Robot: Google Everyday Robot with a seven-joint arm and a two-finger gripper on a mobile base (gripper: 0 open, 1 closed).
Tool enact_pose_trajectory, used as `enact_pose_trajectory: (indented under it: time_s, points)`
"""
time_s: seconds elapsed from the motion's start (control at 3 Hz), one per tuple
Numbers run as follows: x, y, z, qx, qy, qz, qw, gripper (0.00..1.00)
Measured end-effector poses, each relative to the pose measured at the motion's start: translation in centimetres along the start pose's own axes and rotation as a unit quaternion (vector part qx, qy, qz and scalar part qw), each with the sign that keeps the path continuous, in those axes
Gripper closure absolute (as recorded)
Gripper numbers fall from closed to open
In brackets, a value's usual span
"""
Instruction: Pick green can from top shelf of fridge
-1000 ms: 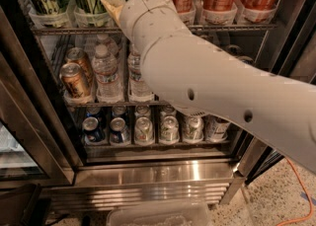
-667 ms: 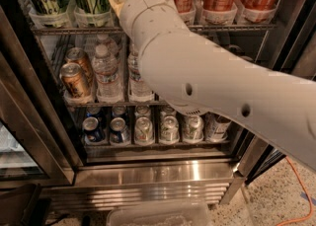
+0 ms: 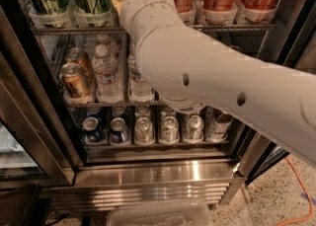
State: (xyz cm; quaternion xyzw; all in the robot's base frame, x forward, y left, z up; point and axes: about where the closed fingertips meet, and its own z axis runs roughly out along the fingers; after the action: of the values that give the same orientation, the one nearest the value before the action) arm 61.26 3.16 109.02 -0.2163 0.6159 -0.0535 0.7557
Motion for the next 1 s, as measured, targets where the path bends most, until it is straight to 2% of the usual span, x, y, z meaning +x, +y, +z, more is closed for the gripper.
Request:
enact_pose_trajectory:
  time_s: [0.67,1.0]
  points:
    - [1.17,-0.37,0.71,0.009,0.017,-0.003,0.9998,0.32]
    - [1.63,-0.18,1.05,0.007,0.023,0.000,0.9997,0.50]
